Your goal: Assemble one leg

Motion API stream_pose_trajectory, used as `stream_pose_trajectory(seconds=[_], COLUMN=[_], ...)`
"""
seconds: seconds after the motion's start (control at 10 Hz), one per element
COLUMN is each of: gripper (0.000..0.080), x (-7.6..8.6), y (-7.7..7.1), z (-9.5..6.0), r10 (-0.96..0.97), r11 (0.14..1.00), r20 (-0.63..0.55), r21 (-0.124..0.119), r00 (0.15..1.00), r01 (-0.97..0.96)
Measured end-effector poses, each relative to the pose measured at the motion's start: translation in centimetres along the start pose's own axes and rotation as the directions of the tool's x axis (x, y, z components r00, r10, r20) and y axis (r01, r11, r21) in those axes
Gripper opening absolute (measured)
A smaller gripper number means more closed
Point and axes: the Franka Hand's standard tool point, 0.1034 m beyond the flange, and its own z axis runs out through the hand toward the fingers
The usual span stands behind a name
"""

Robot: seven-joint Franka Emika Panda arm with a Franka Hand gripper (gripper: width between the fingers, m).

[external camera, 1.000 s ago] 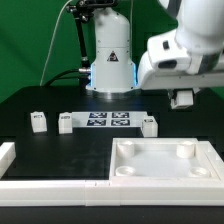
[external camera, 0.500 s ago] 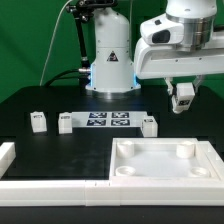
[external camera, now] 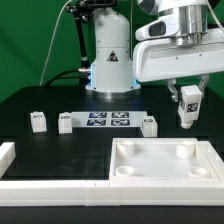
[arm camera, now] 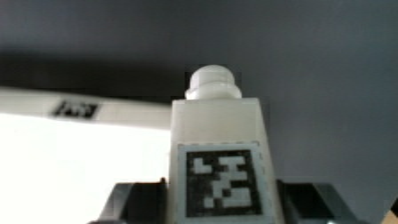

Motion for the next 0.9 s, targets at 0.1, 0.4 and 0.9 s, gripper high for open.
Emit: stream_pose_trajectory(seconds=[0.1, 0.4, 0.9], gripper=[0.0290, 0.0290, 0.0290], x=[1.5, 2.1, 5.3], y=[0.2, 0.3, 2.1], z=[-0.3, -0.2, -0.5], r10=[-0.006, -0.026, -0.078], r11=[1.000, 1.000, 0.997], r20=[-0.012, -0.016, -0.023], r21=[0.002, 0.004, 0.003], r00=[1.000, 1.000, 0.997], r01=[0.006, 0.026, 0.078])
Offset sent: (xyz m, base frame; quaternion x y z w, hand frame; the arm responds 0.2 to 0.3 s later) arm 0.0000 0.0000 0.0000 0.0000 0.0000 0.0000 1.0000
